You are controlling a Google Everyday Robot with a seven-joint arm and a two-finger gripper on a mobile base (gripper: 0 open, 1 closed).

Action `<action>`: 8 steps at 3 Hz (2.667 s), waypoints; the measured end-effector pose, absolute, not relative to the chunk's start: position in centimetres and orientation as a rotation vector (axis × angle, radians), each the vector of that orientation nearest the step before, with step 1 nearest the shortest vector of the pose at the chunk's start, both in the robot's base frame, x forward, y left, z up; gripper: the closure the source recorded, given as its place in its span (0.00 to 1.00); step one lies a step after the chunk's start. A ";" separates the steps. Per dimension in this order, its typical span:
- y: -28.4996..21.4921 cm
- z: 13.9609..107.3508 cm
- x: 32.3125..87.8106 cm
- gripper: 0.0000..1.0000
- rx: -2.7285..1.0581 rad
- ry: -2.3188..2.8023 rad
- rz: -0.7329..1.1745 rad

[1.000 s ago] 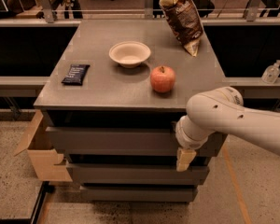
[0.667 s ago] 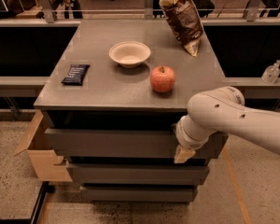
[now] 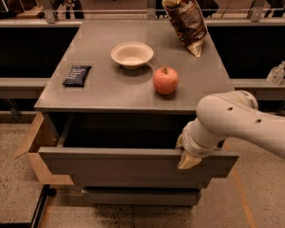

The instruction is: Open top drawer

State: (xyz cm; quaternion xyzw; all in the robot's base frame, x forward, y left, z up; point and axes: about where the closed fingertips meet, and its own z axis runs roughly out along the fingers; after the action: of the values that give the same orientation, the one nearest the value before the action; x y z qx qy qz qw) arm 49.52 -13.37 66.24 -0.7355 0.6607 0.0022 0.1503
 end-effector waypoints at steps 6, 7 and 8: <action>-15.0 67.0 42.6 1.00 -2.067 1.913 0.081; -15.5 66.4 39.4 1.00 -2.028 1.945 0.081; -15.6 66.3 39.1 1.00 -2.023 1.948 0.081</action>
Offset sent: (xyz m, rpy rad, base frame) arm -0.1046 -0.0101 0.0354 0.1132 0.1145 0.0756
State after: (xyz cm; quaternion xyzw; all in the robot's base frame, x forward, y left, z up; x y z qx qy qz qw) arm 39.08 -15.59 66.31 -0.7102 0.6838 0.0286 0.1650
